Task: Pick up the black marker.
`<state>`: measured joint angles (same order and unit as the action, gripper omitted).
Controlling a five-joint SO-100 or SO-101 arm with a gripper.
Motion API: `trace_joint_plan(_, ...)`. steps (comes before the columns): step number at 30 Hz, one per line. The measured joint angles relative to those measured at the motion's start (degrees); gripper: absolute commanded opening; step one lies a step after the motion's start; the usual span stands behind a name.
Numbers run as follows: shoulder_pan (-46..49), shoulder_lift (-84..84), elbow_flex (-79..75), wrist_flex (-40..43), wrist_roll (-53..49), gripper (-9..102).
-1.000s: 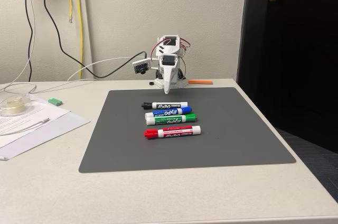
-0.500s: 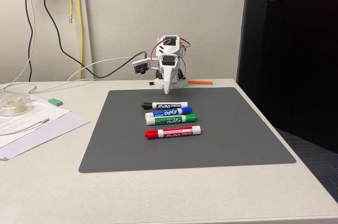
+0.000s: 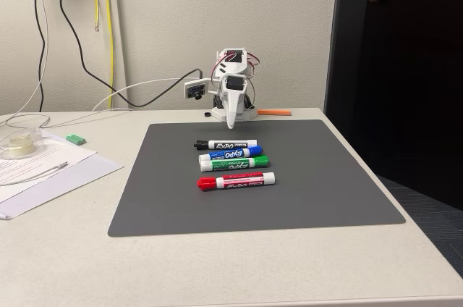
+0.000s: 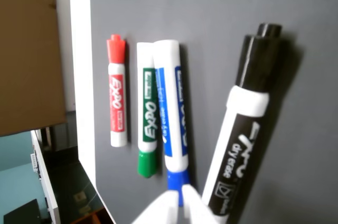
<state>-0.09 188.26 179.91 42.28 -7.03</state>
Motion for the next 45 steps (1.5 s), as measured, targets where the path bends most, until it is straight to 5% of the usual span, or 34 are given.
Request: trace_joint_plan(45,1.3,-0.1,-0.5,-2.7,7.9,0)
